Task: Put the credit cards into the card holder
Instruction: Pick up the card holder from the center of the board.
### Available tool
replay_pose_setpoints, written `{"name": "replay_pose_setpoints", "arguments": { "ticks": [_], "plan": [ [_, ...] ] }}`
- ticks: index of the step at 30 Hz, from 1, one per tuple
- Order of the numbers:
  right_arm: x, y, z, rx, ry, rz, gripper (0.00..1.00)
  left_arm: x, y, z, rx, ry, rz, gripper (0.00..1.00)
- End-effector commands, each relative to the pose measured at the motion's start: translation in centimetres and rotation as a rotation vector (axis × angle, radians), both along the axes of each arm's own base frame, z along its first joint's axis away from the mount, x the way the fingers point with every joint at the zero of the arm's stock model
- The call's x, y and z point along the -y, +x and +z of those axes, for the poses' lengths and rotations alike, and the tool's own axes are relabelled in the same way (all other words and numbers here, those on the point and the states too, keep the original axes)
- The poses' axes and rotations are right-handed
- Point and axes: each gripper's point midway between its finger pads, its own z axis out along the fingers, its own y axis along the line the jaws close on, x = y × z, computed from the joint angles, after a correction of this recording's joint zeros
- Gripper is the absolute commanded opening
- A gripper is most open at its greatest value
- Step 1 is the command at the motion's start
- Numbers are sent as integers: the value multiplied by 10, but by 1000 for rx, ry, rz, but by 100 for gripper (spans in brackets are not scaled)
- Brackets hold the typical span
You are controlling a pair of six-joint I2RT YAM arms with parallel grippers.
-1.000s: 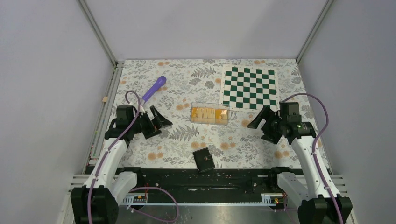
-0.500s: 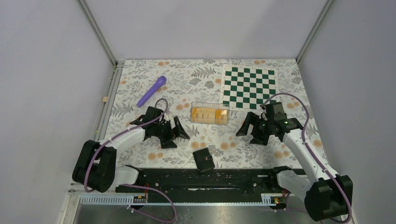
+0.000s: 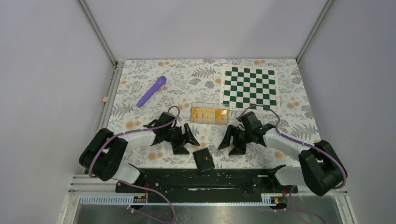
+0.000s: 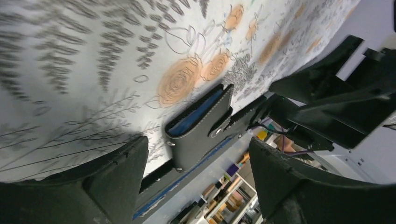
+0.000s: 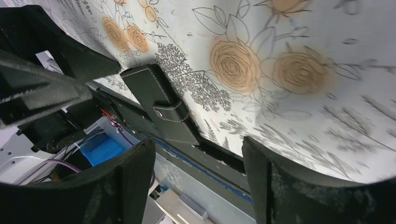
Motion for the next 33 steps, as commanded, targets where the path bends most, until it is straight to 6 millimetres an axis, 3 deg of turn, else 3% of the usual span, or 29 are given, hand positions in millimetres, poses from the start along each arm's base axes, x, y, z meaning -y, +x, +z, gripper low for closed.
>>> {"name": "replay_pose_setpoints", "arguments": {
  "ticks": [1,9,13,16,23,33],
  "plan": [
    [-36,3,-4,-29,137,-48,72,7,-18,-25,-75,47,21,78],
    [-66,-15,-27,-109,134,5,68,28,-35,-44,-133,109,-52,71],
    [-74,-19,-33,-134,169,9,61,54,-24,-30,-82,16,-74,69],
    [-74,-18,-34,-130,168,1,51,62,-18,-22,-58,-15,-76,67],
    [-70,-11,-21,-41,130,39,3,46,-21,-21,-18,64,-84,67],
    [-61,1,18,127,136,22,0,16,-26,-13,83,151,-56,77]
  ]
}}
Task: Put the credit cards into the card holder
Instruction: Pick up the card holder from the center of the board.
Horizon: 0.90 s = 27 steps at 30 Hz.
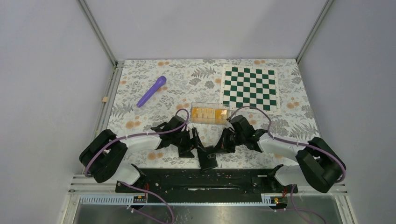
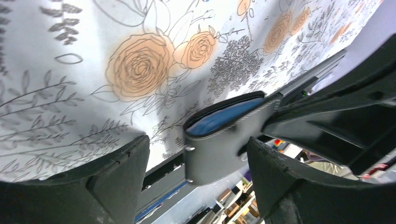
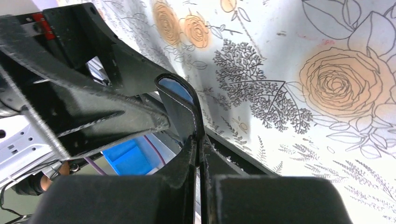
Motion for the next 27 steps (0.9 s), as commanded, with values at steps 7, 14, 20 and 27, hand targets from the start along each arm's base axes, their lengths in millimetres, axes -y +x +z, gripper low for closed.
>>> {"name": "replay_pose_setpoints", "arguments": {
  "ticks": [7,14,20,27],
  "plan": [
    [6,20,47,147,49,-64,0,-16,-1,5,121,-24,43,78],
    [13,37,91,207,160,-128,0,1,7,63,311,-285,50,79],
    [7,48,126,241,286,-133,0,12,5,109,424,-474,2,79],
    [1,50,146,255,373,-136,0,28,5,142,449,-629,-50,72]
  ]
}}
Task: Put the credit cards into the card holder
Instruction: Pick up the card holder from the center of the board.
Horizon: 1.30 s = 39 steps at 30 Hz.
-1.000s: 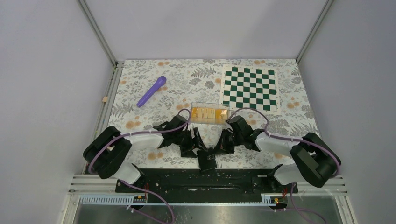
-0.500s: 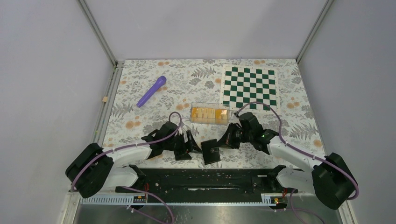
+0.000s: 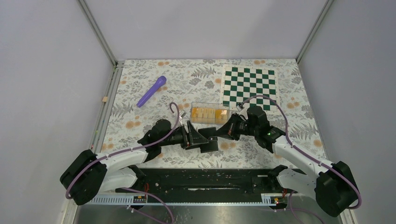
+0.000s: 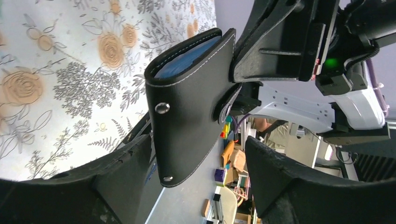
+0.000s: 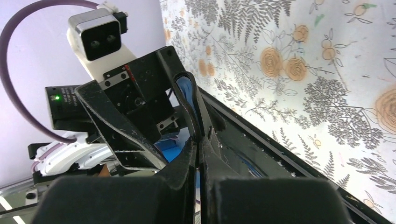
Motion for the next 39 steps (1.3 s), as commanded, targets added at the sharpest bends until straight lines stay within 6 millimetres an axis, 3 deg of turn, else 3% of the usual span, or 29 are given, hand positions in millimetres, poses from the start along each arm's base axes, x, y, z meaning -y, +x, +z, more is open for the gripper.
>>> {"name": "replay_pose_setpoints", "arguments": {
  "ticks": [1,7,11,12,18,22,28,39],
  "plan": [
    [-8,5,41,71,113,18,0,12,0,38,83,-142,-60,70],
    [-2,9,43,70,119,-8,0,10,-3,49,111,-186,-59,41],
    [1,11,37,56,81,-9,0,7,-3,52,121,-161,-48,6],
    [2,13,39,62,61,-6,6,6,-3,53,127,-147,-44,0],
    [27,10,39,106,-175,-10,64,-7,8,44,135,42,31,0],
    [40,5,39,134,-318,20,87,-18,11,39,120,181,57,0],
    [25,-11,37,152,-451,123,93,-21,4,32,72,330,36,0],
    [-8,-20,24,198,-614,279,87,-7,-7,32,69,379,-6,0]
  ]
}}
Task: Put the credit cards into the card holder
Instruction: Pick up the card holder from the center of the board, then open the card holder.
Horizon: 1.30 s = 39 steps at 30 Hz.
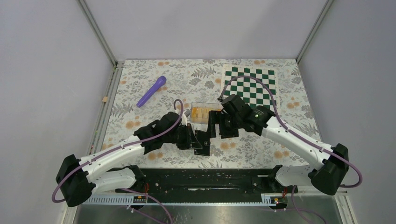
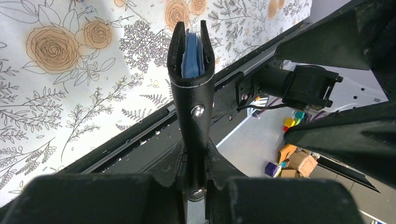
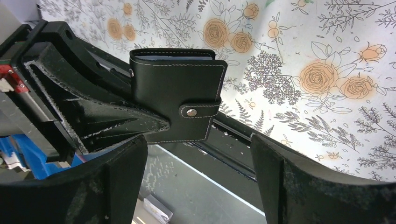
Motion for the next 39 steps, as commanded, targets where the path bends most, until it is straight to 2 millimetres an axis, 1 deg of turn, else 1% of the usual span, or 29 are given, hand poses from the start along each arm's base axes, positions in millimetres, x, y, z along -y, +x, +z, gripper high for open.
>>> {"name": "replay_pose_setpoints", "arguments": {
  "ticks": [1,6,8,12,16,18,23,24,25,26,30,33,35,38,39],
  "plan": [
    [-6,1,-4,31,-70,38,86,11,8,26,69,-36,-5,0],
    [-23,-9,-19,3,-99,86,81,15,4,27,65,-36,-18,0],
    [-25,-12,-26,-4,-130,98,79,17,2,27,64,-35,-25,0],
    [-25,-13,-41,-18,-195,92,69,18,-1,28,62,-38,-31,0],
    [-10,-11,-55,-19,-305,73,55,18,-3,28,57,-44,-25,0],
    [0,-7,-62,-7,-363,47,51,19,-4,30,59,-63,-22,0],
    [22,-8,-79,-8,-473,37,44,19,-6,35,64,-104,-13,0],
    [27,-8,-81,-4,-495,42,41,18,-7,36,66,-109,-11,0],
    [32,-8,-84,-2,-519,43,40,18,-6,37,68,-114,-9,0],
    [38,-9,-86,-1,-540,42,36,17,-7,37,69,-117,-8,0],
    [50,-12,-93,-12,-545,21,35,15,-9,37,73,-130,0,0],
    [53,-16,-95,-60,-459,-11,35,12,-10,33,66,-131,9,0],
    [55,-15,-90,-68,-386,-40,35,11,-10,31,63,-136,17,0],
    [56,-12,-75,-51,-259,-70,39,10,-11,29,54,-148,31,0],
    [56,-10,-69,-40,-216,-79,44,9,-11,28,52,-154,37,0]
  ]
}}
